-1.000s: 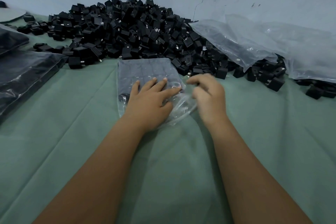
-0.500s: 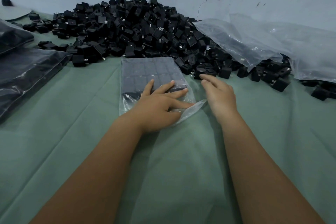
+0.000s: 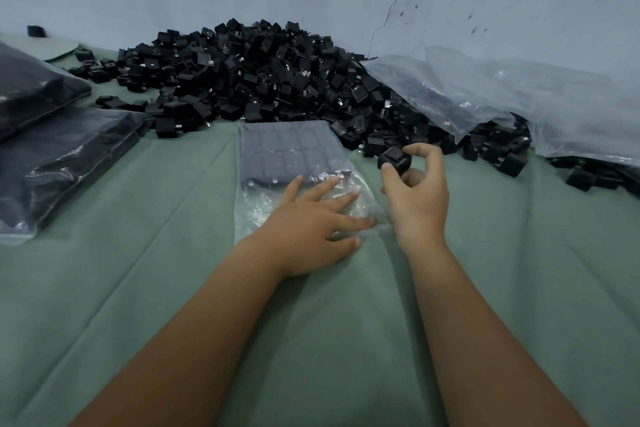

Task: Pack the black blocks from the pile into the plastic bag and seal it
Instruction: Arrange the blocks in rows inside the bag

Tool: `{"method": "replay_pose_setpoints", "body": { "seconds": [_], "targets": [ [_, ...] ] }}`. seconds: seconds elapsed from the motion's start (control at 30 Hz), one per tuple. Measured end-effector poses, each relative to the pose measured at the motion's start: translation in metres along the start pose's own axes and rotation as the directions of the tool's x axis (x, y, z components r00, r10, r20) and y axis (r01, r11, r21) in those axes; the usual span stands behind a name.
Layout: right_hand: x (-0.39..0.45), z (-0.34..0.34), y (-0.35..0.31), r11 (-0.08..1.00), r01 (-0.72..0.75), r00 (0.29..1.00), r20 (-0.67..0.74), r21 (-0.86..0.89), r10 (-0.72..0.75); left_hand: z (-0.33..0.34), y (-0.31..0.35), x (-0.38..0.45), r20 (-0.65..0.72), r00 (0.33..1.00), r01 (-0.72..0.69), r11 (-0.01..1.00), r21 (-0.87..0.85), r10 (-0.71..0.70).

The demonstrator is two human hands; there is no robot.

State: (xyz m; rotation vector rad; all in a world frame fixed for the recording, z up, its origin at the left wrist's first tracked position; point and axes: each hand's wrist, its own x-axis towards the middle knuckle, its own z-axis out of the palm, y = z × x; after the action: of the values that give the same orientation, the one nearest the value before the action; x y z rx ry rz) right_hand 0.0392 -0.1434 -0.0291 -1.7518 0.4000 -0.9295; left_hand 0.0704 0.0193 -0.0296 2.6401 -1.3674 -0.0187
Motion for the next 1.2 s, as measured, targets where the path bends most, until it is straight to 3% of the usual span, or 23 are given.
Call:
{"method": "replay_pose_setpoints", "body": {
  "seconds": [0.1,0.2,0.27,0.37,0.43,0.5,0.57,0.6,0.7,0.83,0.93,1.03,1.1,1.2],
  "targets": [
    [-0.010,0.000,-0.002,0.998,0.025,1.000,0.015,0.053,-0.026,-0.008,-0.002,-0.008,-0.118,0.993,-0.038,0.994,-0.107,0.025],
    [-0.015,0.002,-0.007,0.998,0.058,0.998,0.037,0.038,-0.060,-0.017,-0.020,-0.025,-0.228,0.972,0.017,0.988,-0.154,-0.052],
    [-0.019,0.006,-0.011,0.993,0.115,0.991,0.066,0.014,-0.116,-0.017,-0.033,-0.038,-0.303,0.943,0.075,0.975,-0.210,-0.137],
    [-0.031,0.015,-0.021,0.959,0.280,0.957,0.087,-0.032,-0.277,-0.014,-0.042,-0.052,-0.370,0.849,0.150,0.843,-0.516,-0.377],
    [-0.042,0.022,-0.026,0.874,0.482,0.871,0.146,-0.064,-0.470,-0.015,-0.040,-0.051,-0.375,0.790,0.128,0.728,-0.673,-0.485],
    [-0.055,0.031,-0.029,0.698,0.711,0.691,0.270,-0.085,-0.671,-0.018,-0.035,-0.049,-0.361,0.770,0.091,0.651,-0.754,-0.526],
    [-0.062,0.039,-0.031,0.520,0.845,0.523,0.393,-0.123,-0.756,-0.020,-0.031,-0.049,-0.353,0.762,0.073,0.614,-0.786,-0.543],
    [-0.064,0.041,-0.032,0.488,0.860,0.502,0.424,-0.150,-0.754,-0.020,-0.030,-0.050,-0.349,0.751,0.070,0.593,-0.802,-0.560],
    [-0.061,0.038,-0.033,0.555,0.812,0.572,0.428,-0.178,-0.700,-0.021,-0.029,-0.051,-0.325,0.692,0.043,0.487,-0.872,-0.644],
    [-0.054,0.030,-0.028,0.466,0.857,0.497,0.588,-0.218,-0.638,-0.020,-0.029,-0.047,-0.325,0.666,0.013,0.447,-0.895,-0.671],
    [-0.056,0.034,-0.028,0.467,0.845,0.488,0.736,-0.262,-0.470,-0.023,-0.028,-0.048,-0.368,0.707,-0.092,0.437,-0.895,-0.604],
    [-0.059,0.033,-0.028,0.580,0.781,0.535,0.725,-0.229,-0.434,-0.026,-0.028,-0.052,-0.400,0.760,-0.229,0.365,-0.903,-0.513],
    [-0.058,0.031,-0.028,0.671,0.719,0.572,0.703,-0.180,-0.423,-0.027,-0.032,-0.053,-0.396,0.713,-0.222,0.349,-0.910,-0.579],
    [-0.054,0.030,-0.025,0.806,0.571,0.652,0.681,-0.154,-0.333,-0.021,-0.047,-0.052,-0.324,0.521,-0.015,0.371,-0.929,-0.789]
  ]
}}
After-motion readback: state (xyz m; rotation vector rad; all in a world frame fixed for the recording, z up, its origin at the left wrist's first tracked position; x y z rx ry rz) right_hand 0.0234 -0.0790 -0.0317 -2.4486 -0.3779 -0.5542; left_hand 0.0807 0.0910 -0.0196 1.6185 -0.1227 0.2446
